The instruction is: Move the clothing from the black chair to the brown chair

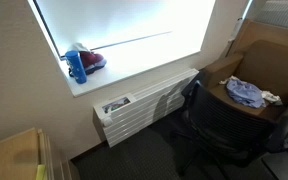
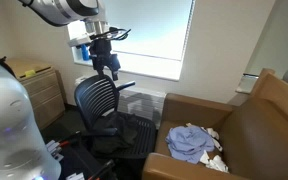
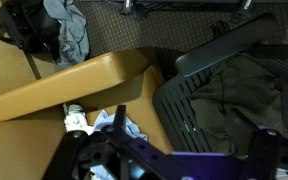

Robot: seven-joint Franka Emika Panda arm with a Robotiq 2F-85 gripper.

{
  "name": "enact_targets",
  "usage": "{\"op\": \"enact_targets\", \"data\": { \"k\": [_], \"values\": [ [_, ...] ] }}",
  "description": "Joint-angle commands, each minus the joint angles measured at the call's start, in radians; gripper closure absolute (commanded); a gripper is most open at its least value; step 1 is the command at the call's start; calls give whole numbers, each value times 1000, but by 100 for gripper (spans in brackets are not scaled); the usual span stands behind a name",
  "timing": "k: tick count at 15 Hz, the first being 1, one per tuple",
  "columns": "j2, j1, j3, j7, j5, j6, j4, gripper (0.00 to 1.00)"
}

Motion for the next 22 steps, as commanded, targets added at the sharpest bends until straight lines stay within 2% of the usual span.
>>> {"op": "enact_targets", "data": {
  "k": [1, 4, 6, 9, 11, 13, 14, 16, 17, 18, 19, 20, 22],
  "values": [
    [2, 12, -11, 6, -7, -3, 2, 0],
    [2, 12, -11, 6, -7, -3, 2, 0],
    [98, 26, -1, 103, 92, 60, -7, 0],
    [255, 74, 49, 223, 235, 241, -21, 0],
    [380, 89, 113, 337, 234, 418, -3, 0],
    [520, 70, 184, 519, 141, 583, 45, 0],
    [579, 14, 237, 611, 62, 653, 66, 0],
    [634, -84, 313, 800, -140, 642, 108, 0],
    [732, -34, 268, 887, -232, 613, 169, 0],
    [709, -14, 273, 805, -178, 609, 163, 0],
    [646, -17, 267, 822, -170, 635, 103, 0],
    [676, 83, 170, 805, -153, 635, 126, 0],
    [702, 92, 167, 799, -147, 634, 150, 0]
  ]
}}
